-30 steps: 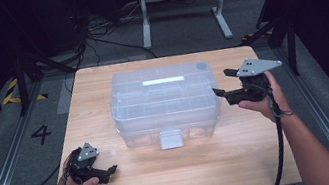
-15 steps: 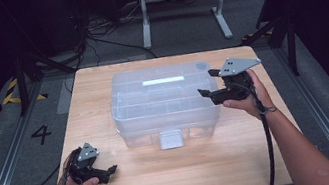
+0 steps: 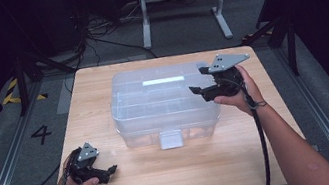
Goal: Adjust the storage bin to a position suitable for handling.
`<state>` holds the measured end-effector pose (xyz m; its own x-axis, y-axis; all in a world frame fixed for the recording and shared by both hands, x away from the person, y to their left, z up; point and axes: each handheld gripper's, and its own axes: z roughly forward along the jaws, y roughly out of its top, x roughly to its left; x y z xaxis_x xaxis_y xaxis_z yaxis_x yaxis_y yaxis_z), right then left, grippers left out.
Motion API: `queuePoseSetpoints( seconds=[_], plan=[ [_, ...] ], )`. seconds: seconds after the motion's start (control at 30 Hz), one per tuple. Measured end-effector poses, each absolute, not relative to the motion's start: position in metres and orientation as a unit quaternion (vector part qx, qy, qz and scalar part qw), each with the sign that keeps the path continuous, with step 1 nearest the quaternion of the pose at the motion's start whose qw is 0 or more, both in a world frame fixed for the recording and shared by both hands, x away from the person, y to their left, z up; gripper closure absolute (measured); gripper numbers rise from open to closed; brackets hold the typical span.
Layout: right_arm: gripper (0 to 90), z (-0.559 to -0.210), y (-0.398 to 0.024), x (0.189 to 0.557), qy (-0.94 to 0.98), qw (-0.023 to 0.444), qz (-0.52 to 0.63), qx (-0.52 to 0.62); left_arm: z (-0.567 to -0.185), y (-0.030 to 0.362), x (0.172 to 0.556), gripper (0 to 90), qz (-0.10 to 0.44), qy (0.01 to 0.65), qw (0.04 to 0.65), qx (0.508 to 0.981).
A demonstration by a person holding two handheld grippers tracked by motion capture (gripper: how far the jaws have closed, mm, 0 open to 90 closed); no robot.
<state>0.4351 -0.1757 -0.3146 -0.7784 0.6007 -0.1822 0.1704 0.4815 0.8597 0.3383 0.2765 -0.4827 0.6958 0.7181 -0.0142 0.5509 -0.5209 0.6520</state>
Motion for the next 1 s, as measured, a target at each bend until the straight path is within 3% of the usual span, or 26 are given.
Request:
queuePoseSetpoints(
  seconds=[0.2,1.0],
  plan=[
    [30.7,-0.315,-0.167,0.439,0.834,0.238,0.442,0.228,-0.483,0.276,0.338,0.6,0.129,0.368,0.323,0.862],
    [51.6,-0.309,-0.147,0.454,0.852,0.22,0.43,0.201,-0.483,0.276,0.338,0.5,0.13,0.368,0.323,0.862]
  ],
)
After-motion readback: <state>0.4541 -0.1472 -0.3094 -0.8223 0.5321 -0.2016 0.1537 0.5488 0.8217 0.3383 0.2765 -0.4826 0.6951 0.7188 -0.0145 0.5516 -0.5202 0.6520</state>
